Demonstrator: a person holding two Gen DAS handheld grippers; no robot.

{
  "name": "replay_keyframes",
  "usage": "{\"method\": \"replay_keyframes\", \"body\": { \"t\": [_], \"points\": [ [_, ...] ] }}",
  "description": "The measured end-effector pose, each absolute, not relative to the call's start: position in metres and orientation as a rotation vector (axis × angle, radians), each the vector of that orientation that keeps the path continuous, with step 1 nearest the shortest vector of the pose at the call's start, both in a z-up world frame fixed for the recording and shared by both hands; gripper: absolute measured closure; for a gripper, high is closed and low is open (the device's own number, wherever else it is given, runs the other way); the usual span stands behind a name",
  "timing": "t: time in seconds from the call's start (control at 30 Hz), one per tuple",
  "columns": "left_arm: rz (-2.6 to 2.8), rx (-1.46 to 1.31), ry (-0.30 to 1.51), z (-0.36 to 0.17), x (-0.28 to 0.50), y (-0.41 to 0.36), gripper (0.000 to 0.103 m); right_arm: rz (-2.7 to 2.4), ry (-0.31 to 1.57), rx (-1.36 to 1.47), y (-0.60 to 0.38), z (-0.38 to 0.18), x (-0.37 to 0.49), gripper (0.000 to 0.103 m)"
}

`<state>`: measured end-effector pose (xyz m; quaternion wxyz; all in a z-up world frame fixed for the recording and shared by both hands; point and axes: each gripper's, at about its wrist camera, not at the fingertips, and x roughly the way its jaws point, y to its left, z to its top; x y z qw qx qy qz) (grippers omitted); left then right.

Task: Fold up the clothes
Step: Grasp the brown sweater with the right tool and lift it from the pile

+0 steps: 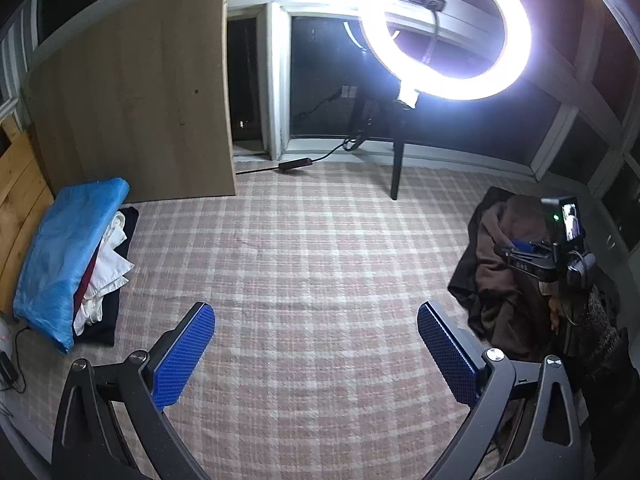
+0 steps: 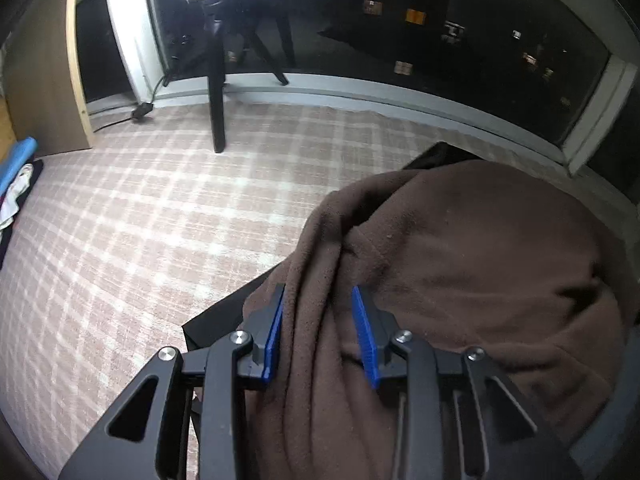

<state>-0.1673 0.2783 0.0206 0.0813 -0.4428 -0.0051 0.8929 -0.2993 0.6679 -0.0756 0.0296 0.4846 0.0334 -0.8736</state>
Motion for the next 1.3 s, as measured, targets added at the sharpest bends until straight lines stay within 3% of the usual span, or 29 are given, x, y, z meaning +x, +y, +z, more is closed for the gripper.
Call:
{"method": "replay_keyframes", "body": {
  "t": [0.03,0.07,0.27,0.43,0.77,0.97,1.13,1.23,1.3],
  "points": [
    [2.667,-1.327,-0.025,0.018,-0.169,0.276,0.001,-2.684,0.083,1.481,0.670,-0.074,-0.297,0.087],
    [2.665,-1.331,-0.035,0.015,-0.170,0.274,0.001,-2.667,0.022,1.460,0.674,-0.070,-0.294,0.092],
    [2.654,-1.335,-0.052,0.005,-0.170,0.262,0.001,-2.612,-0.500,1.247,0.720,-0.026,-0.259,0.094],
    [2.649,-1.297,-0.079,0.010,-0.167,0.249,0.001,-2.687,-0.684,0.940,0.755,0.063,-0.204,0.095],
    [2.640,-1.186,-0.141,0.024,-0.151,0.216,0.001,-2.716,-0.482,0.567,0.696,0.232,-0.127,0.095],
    [2.686,-1.147,-0.205,0.034,-0.132,0.174,0.001,-2.527,-0.365,0.491,0.603,0.284,-0.132,0.095],
    [2.753,-1.162,-0.229,0.035,-0.114,0.132,0.001,-2.368,-0.305,0.466,0.534,0.297,-0.134,0.095],
    [2.775,-1.201,-0.230,0.027,-0.107,0.114,0.001,-2.365,-0.280,0.574,0.529,0.262,-0.130,0.095],
    [2.789,-1.228,-0.231,0.022,-0.103,0.101,0.001,-2.369,-0.288,0.755,0.537,0.209,-0.134,0.095]
  ]
}}
